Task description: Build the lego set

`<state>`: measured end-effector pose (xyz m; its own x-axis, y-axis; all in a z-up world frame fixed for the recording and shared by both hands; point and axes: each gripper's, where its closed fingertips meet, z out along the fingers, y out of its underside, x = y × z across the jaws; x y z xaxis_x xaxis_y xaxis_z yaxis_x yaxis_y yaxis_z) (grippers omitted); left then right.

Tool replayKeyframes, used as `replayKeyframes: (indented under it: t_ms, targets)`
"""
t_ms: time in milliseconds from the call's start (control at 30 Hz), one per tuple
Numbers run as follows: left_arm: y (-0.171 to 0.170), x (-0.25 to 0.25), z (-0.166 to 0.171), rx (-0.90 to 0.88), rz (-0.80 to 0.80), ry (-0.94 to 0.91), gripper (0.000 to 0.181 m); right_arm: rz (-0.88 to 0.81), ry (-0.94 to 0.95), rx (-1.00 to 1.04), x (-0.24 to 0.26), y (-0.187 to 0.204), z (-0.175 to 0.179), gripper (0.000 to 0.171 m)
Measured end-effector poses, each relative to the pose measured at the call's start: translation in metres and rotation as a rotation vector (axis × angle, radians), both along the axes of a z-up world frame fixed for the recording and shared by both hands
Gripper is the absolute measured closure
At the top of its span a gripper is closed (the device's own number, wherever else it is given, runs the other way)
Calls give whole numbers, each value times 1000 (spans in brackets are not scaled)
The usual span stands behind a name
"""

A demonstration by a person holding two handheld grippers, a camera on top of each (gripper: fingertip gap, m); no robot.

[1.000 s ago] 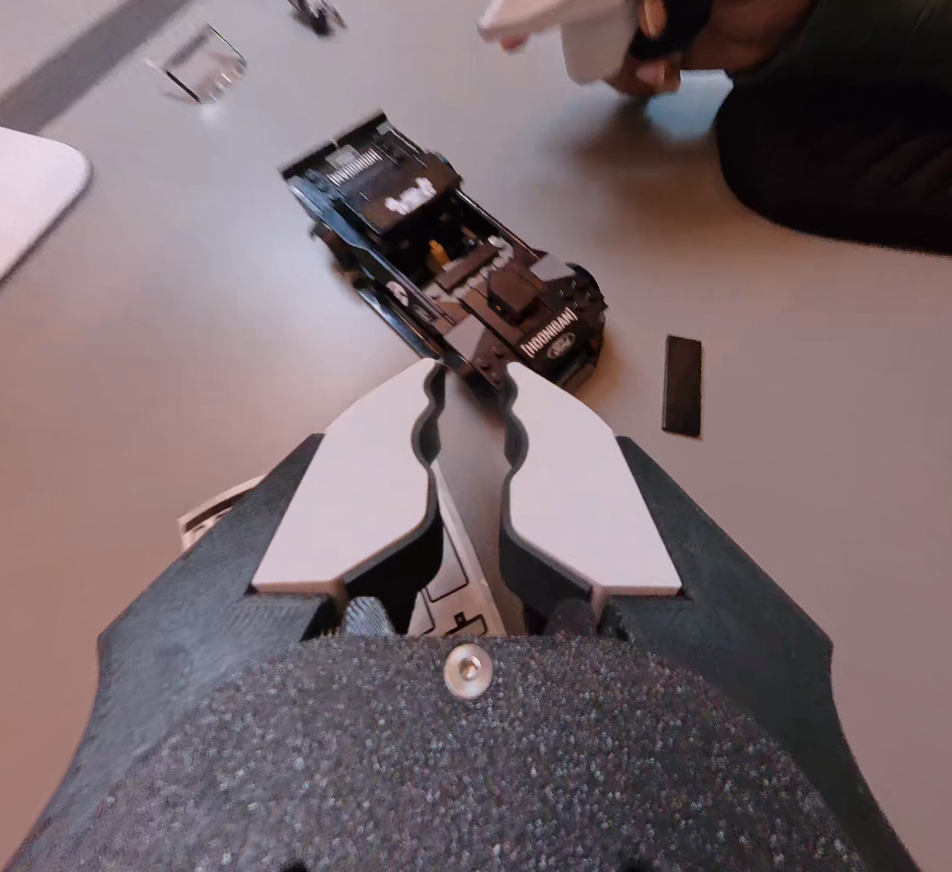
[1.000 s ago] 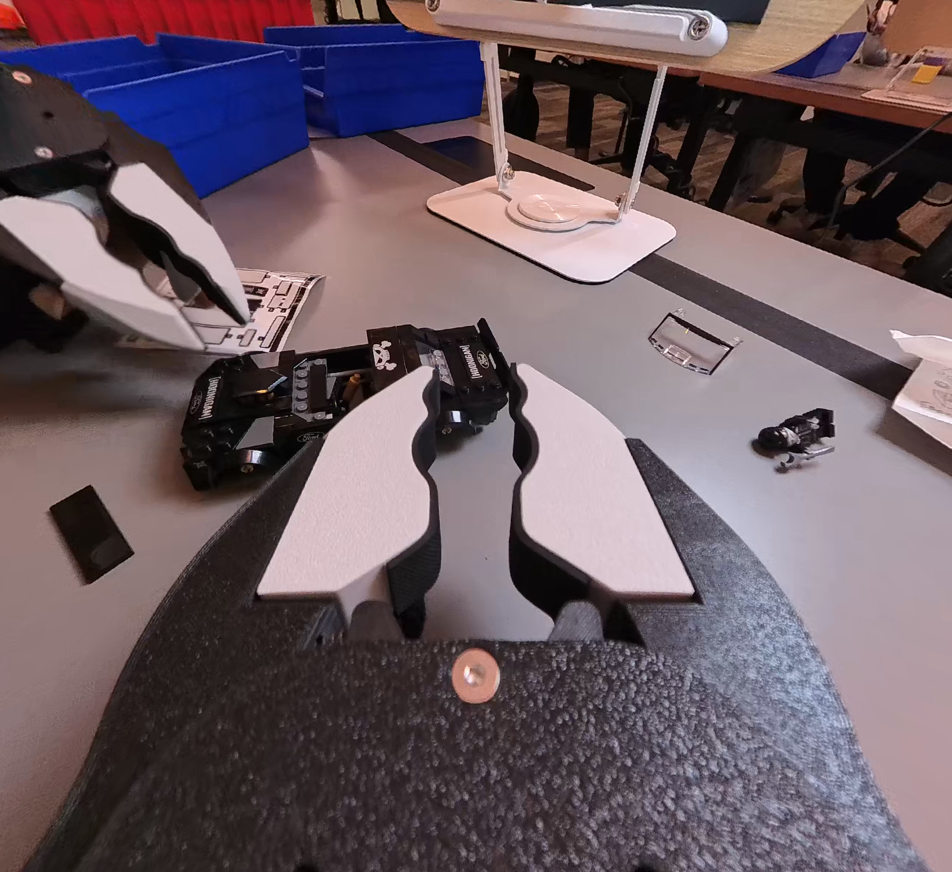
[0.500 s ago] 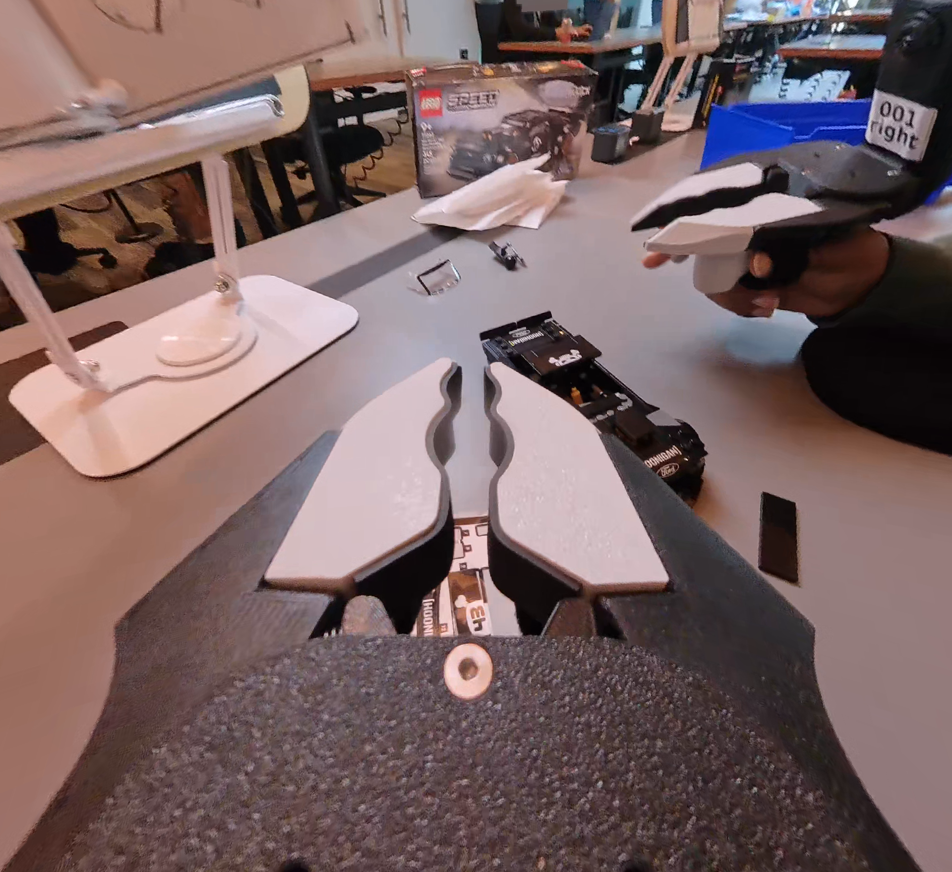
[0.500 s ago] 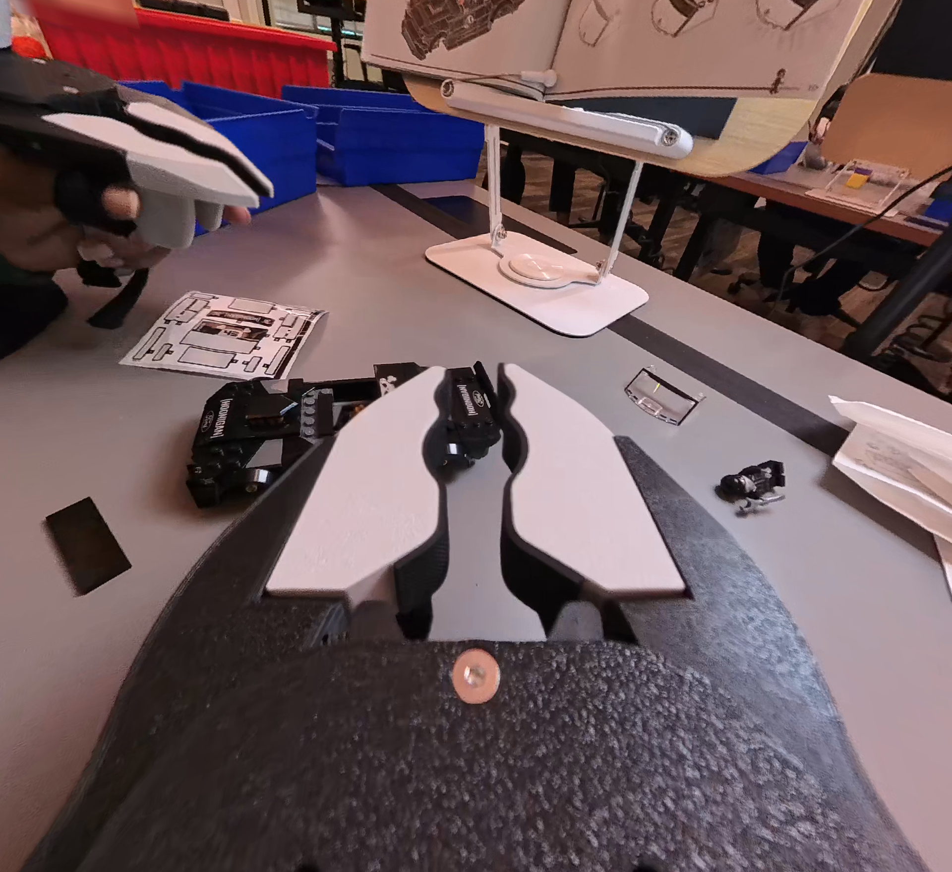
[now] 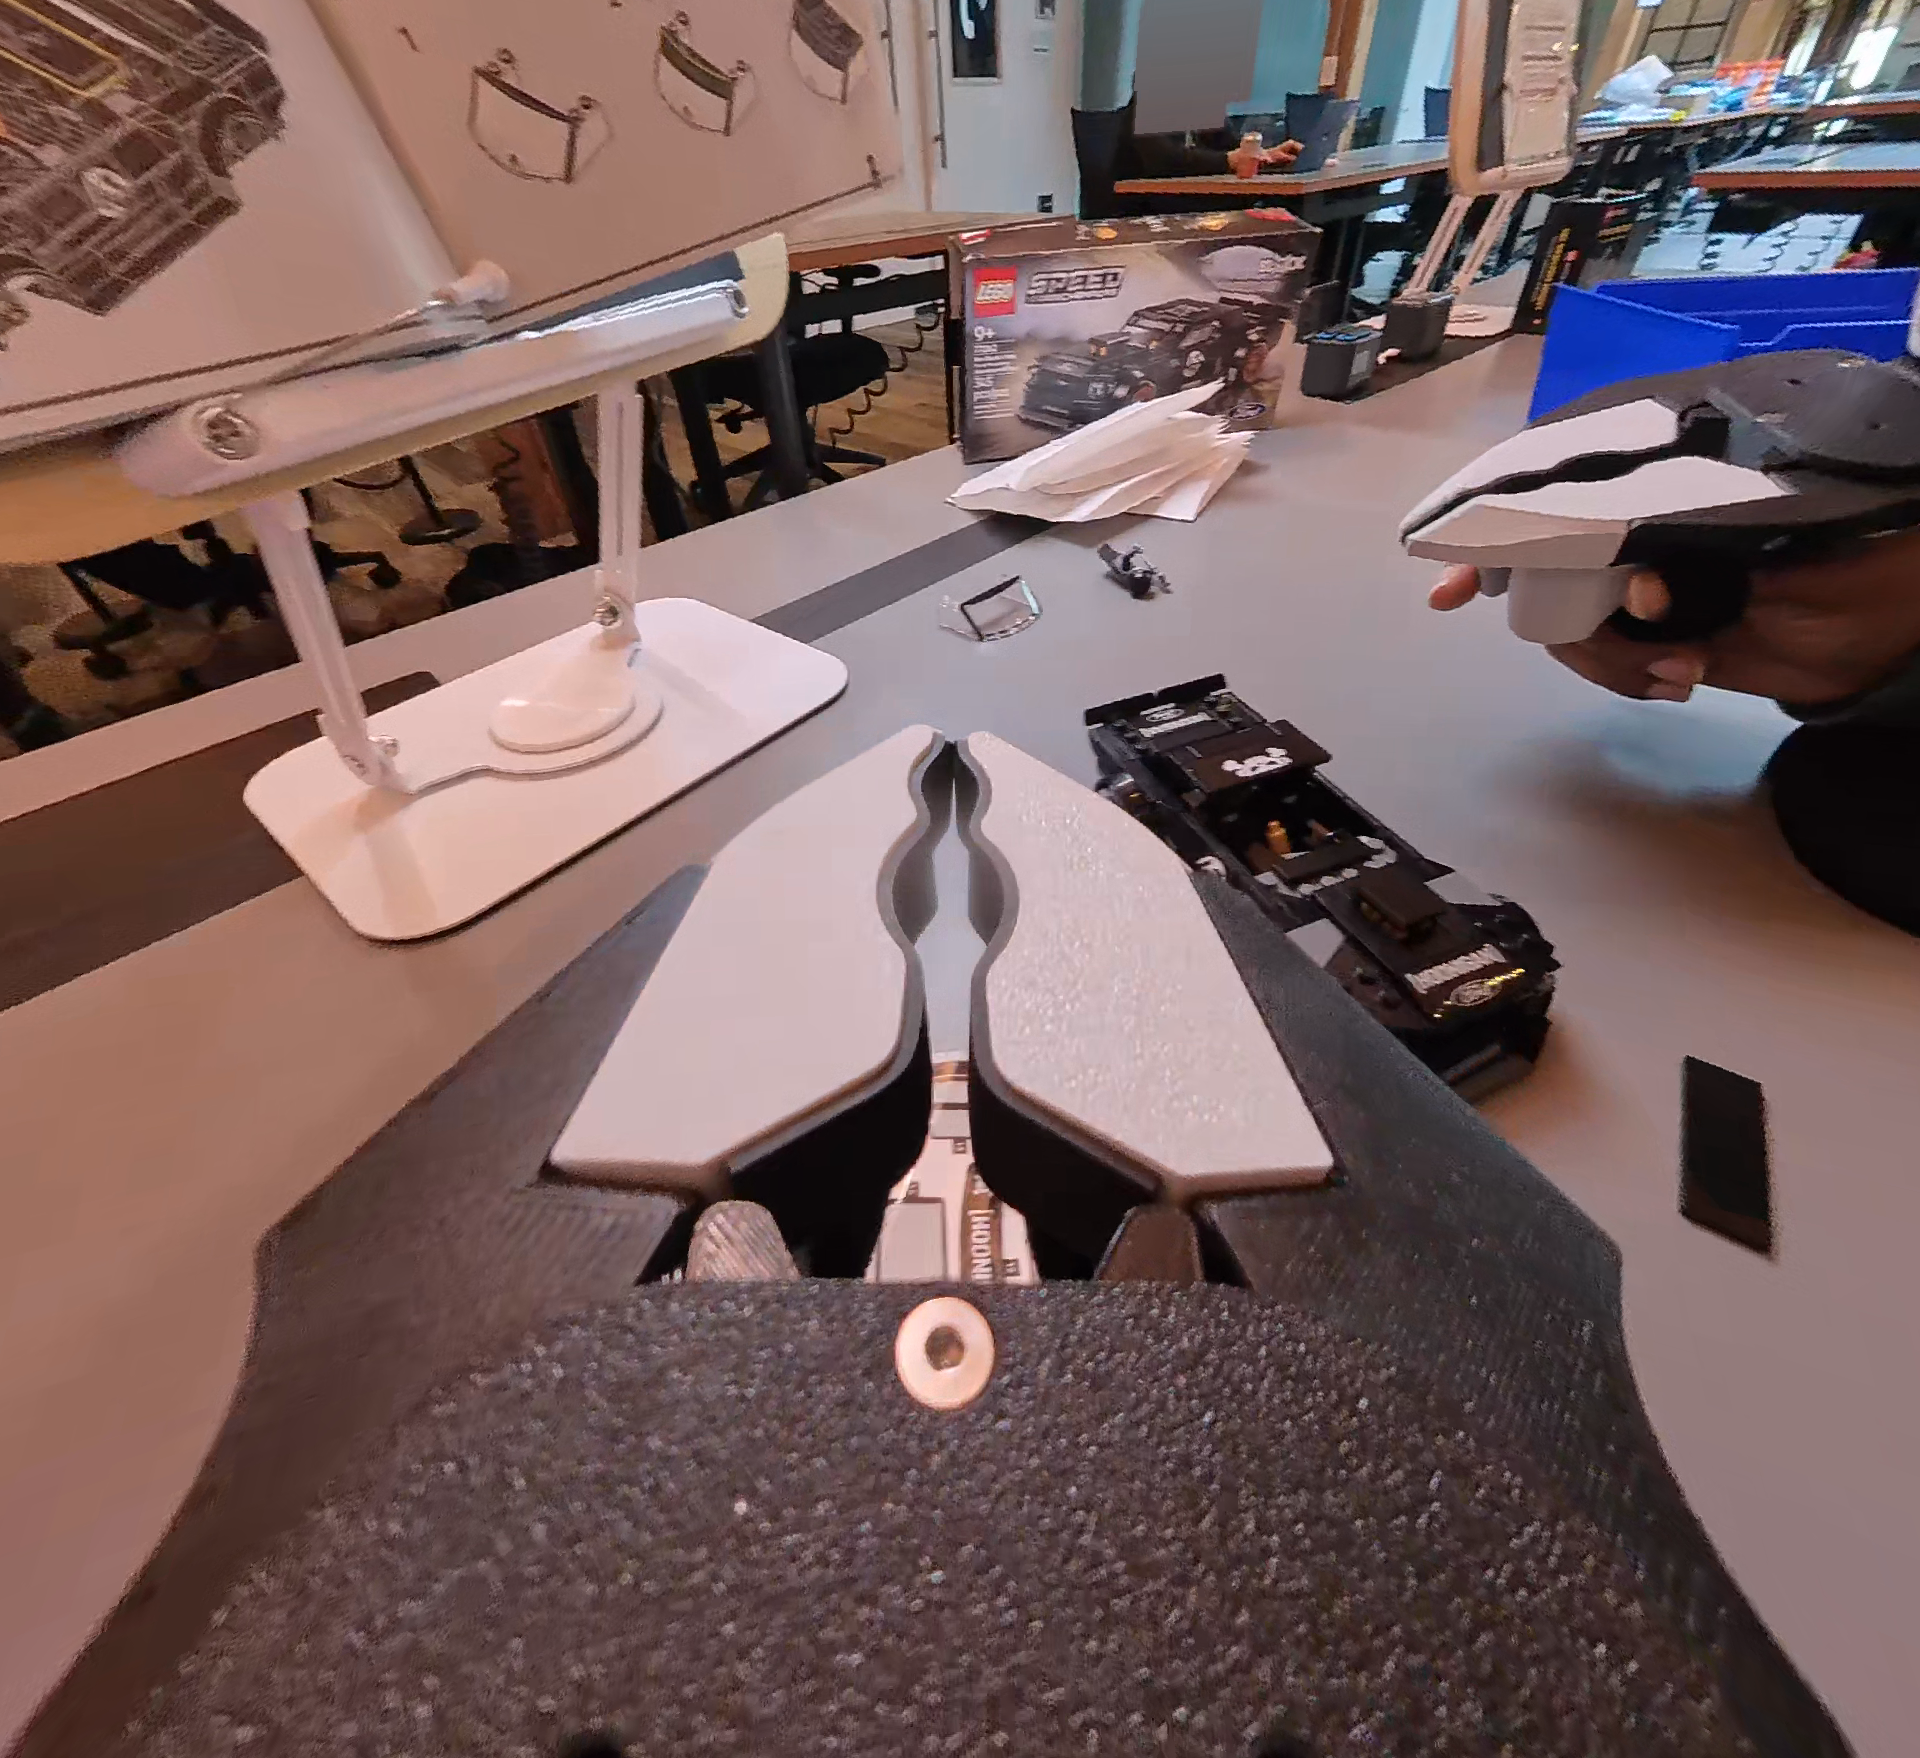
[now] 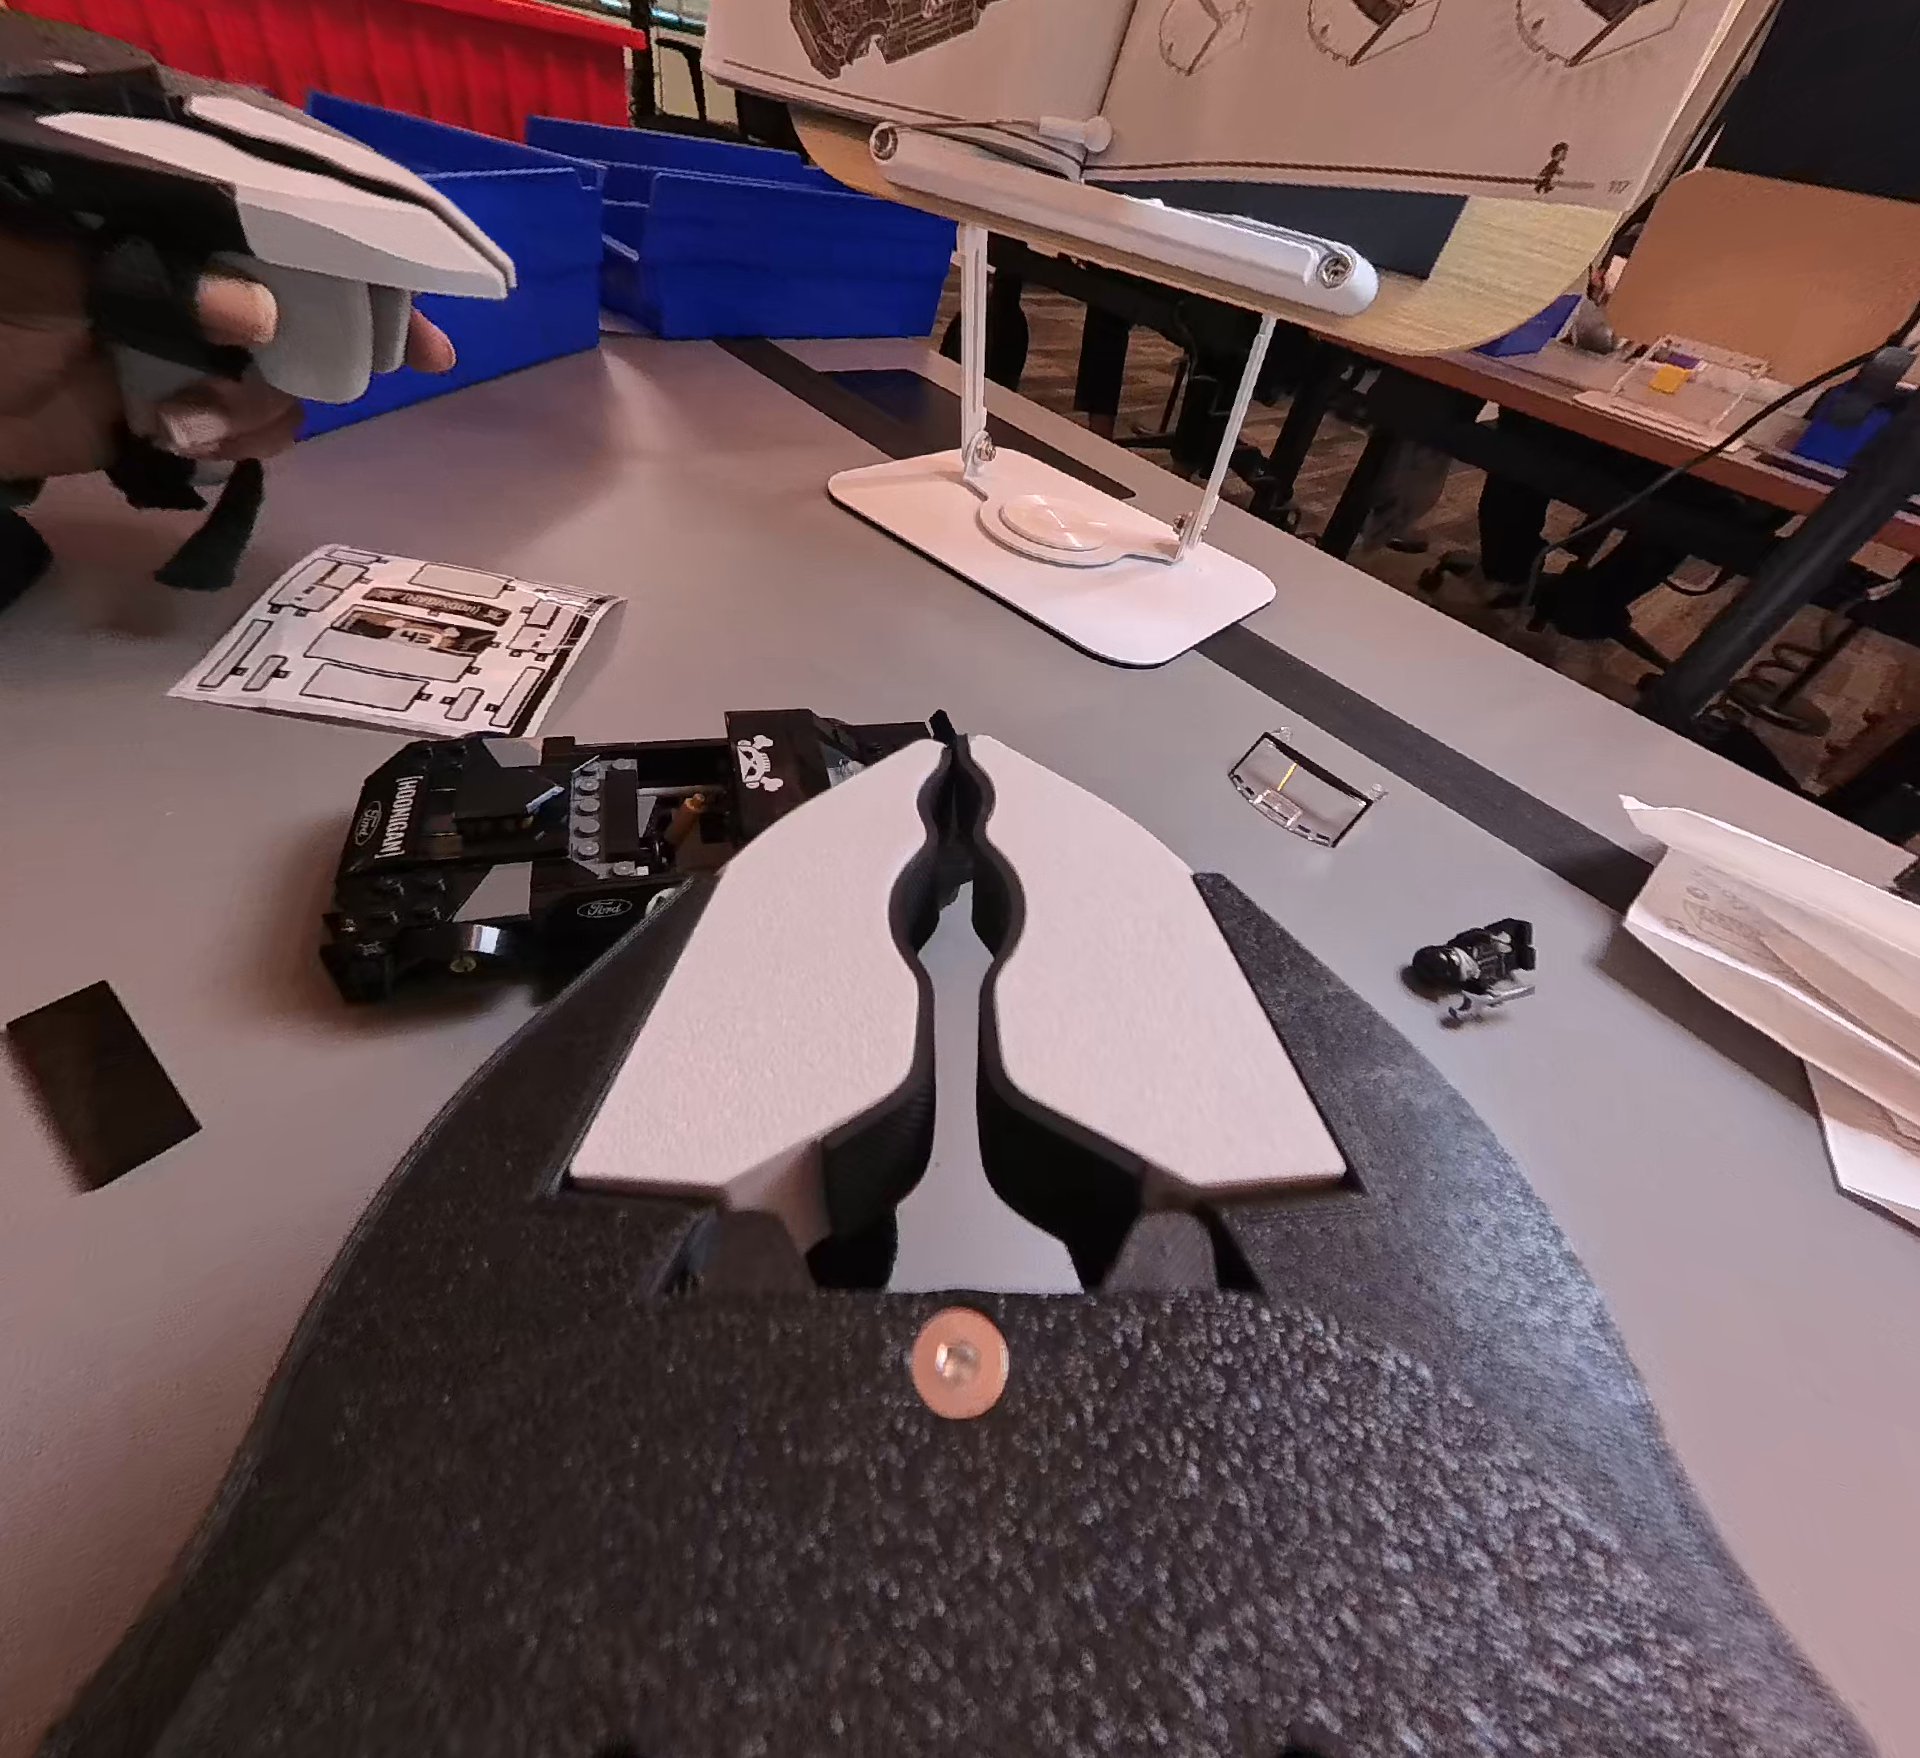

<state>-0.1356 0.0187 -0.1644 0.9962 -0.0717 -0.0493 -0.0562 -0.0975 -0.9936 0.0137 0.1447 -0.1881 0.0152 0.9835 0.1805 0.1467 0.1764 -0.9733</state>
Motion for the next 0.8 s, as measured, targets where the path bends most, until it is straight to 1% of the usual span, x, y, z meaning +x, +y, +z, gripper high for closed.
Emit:
replayKeyframes:
  t_ms: [100, 200, 300, 400, 467, 533, 600, 667, 733, 800]
  targets:
    - [-5, -17, 3, -9, 53, 37, 181, -2, -4, 8, 0, -1, 0, 171]
    - [-11, -34, 2, -41, 92, 27, 181, 0, -2, 14, 1, -3, 1, 171]
    - [-16, -45, -7, -105, 110, 0, 181, 6, -8, 14, 0, -5, 0, 170]
    - [-20, -53, -12, -124, 135, -1, 181, -2, -3, 6, 0, -3, 0, 168]
    - [-18, -54, -14, -126, 137, -13, 172, -41, 12, -11, 1, 3, 3, 160]
    - [-16, -50, -17, -136, 127, -18, 169, -104, 25, -20, 2, 17, 6, 147]
    - [-13, -45, -21, -149, 118, -8, 167, -163, 18, 13, 0, 36, 7, 141]
    - [-10, -41, -25, -166, 105, -4, 166, -158, -64, 59, -10, 56, 1, 137]
    - [-8, -37, -26, -167, 93, 9, 166, -87, -223, 106, -28, 73, -15, 136]
    - [-8, -35, -28, -174, 90, 22, 167, -2, -396, 156, -48, 92, -33, 130]
